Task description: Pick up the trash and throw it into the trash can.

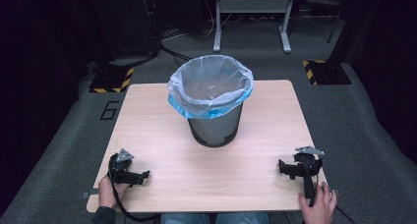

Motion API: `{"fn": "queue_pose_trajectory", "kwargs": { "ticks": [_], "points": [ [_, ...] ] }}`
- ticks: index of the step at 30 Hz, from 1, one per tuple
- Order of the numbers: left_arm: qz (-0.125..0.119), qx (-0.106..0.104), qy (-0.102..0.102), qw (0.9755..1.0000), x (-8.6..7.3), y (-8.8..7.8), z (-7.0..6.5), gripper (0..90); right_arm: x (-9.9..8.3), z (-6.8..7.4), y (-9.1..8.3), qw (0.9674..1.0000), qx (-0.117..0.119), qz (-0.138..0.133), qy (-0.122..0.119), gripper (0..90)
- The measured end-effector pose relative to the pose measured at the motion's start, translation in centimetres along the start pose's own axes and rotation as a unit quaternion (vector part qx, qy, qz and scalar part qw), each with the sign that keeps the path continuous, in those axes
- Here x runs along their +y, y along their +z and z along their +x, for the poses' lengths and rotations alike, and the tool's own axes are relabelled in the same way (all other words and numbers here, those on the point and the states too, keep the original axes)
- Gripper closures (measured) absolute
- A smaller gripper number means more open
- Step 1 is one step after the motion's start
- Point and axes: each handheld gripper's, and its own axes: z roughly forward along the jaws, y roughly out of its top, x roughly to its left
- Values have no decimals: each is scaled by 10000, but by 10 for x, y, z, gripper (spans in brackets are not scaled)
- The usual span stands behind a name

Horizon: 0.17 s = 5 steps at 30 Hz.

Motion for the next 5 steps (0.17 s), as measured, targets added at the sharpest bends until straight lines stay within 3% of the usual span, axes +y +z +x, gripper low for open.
{"fn": "queue_pose_trajectory", "kwargs": {
  "ticks": [1,2,5],
  "points": [
    [0,0,0,10000,0,0,0,0,0,0,0,10000,0,0,0,0],
    [-243,47,-52,9997,-4,1,0,0,0,0,0,10000,0,0,-1,0],
    [-245,93,-82,9996,-4,1,0,0,0,0,0,10000,0,-2,-1,0]
  ]
}}
